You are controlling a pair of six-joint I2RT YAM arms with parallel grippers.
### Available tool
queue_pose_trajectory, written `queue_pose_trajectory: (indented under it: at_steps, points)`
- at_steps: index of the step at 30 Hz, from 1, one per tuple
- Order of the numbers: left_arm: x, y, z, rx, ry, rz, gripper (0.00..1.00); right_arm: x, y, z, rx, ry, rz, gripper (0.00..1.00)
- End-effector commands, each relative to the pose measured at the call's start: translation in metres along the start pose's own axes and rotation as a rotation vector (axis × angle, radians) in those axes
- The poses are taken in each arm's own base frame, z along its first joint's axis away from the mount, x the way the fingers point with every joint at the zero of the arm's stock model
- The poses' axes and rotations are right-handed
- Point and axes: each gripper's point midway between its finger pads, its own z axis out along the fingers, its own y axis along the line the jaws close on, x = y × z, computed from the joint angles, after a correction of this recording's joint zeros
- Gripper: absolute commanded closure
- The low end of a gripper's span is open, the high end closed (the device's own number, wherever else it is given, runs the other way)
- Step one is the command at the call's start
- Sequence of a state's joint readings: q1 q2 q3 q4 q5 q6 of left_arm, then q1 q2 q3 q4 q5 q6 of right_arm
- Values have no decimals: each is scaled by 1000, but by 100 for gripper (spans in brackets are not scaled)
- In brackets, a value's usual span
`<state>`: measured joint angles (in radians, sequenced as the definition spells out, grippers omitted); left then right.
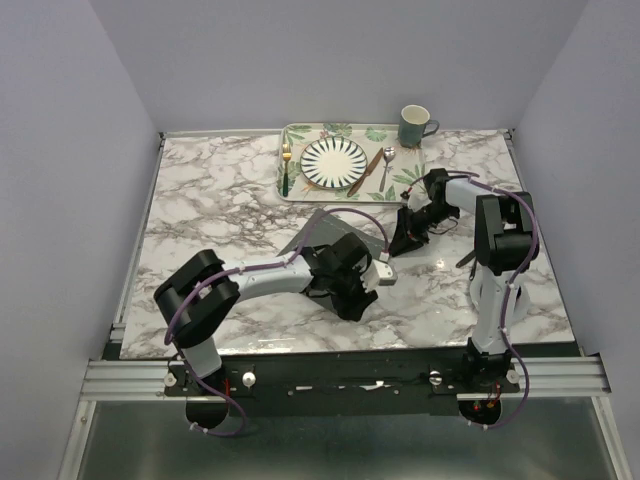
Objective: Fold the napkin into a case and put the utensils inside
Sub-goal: Smooth out the lower triangle-folded napkin at the center of the board.
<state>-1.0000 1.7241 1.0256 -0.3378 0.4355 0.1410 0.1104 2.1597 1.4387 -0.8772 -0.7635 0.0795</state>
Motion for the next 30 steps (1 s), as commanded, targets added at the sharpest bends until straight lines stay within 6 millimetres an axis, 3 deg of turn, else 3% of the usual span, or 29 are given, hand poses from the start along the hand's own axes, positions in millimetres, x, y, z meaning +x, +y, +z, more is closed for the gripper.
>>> queue_pose_trajectory:
  at_steps: [1,3,6,9,13,16,19,21,26,30]
  points:
    - [-61,18,-65,6,-234,-124,48,-3,20,-37,61,-66,-156,58]
    - [-65,31,-85,-26,-265,-145,49,1,28,-50,78,-85,-205,56]
    - [-34,68,-102,-114,-210,-183,51,13,27,-60,122,-89,-231,56]
    - [12,103,-111,-206,-105,-188,59,18,31,-59,110,-96,-257,56]
    - [51,120,-108,-259,12,-178,65,20,53,-44,55,-72,-304,56]
    - [68,117,-99,-243,59,-204,67,25,69,-26,31,-36,-338,57]
    - [81,112,-89,-216,92,-262,69,27,66,-3,59,9,-360,57]
    - [87,104,-84,-185,112,-268,69,27,53,11,97,49,-347,58]
    - [100,72,-66,-107,200,-244,70,18,22,23,202,97,-352,60]
    - [91,48,-53,-62,224,-176,72,4,12,26,243,104,-366,60]
